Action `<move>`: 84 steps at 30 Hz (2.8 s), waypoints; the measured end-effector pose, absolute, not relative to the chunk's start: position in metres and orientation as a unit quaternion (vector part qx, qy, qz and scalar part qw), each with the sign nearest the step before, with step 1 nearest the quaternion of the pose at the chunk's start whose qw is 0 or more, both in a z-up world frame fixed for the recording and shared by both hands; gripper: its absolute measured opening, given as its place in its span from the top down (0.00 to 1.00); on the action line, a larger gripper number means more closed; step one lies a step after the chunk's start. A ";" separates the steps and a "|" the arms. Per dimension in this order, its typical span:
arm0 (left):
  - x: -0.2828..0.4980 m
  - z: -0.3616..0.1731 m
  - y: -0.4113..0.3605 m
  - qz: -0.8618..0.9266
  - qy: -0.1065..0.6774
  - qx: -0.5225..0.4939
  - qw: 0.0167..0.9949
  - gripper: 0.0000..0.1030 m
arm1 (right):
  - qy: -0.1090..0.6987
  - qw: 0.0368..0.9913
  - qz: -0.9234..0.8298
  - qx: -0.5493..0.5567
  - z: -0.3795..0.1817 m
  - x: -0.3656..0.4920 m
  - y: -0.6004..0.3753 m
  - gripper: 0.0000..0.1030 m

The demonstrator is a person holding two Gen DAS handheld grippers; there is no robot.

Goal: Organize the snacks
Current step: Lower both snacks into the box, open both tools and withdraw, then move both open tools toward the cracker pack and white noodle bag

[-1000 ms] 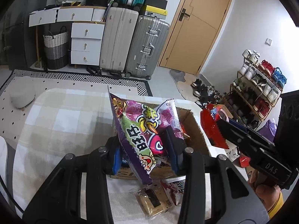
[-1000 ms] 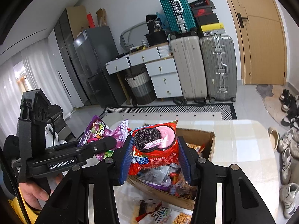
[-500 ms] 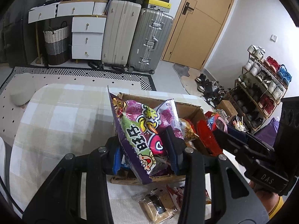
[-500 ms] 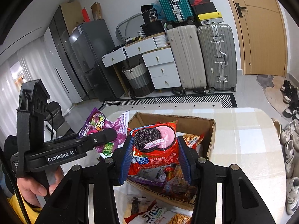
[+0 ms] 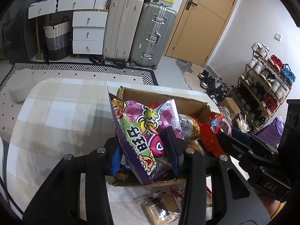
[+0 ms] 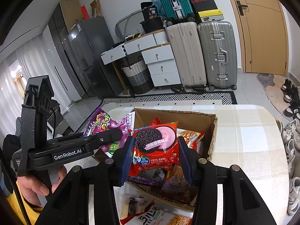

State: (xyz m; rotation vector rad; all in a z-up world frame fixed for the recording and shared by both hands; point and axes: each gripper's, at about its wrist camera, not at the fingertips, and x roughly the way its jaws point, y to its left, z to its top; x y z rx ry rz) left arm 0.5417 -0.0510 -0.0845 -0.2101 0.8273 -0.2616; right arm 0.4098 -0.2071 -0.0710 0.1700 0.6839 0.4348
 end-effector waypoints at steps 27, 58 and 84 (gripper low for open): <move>0.510 -0.066 -0.035 -0.112 0.389 -0.098 0.909 0.43 | 0.338 0.917 0.201 0.063 -0.074 0.415 -0.200 0.55; 0.304 0.007 -0.020 -0.128 0.341 -0.106 0.925 0.24 | 0.260 0.946 0.188 0.039 0.005 0.245 -0.198 0.31; 0.074 0.005 0.022 -0.101 0.271 -0.109 0.951 0.01 | 0.156 0.969 0.180 0.062 -0.017 0.034 -0.186 0.03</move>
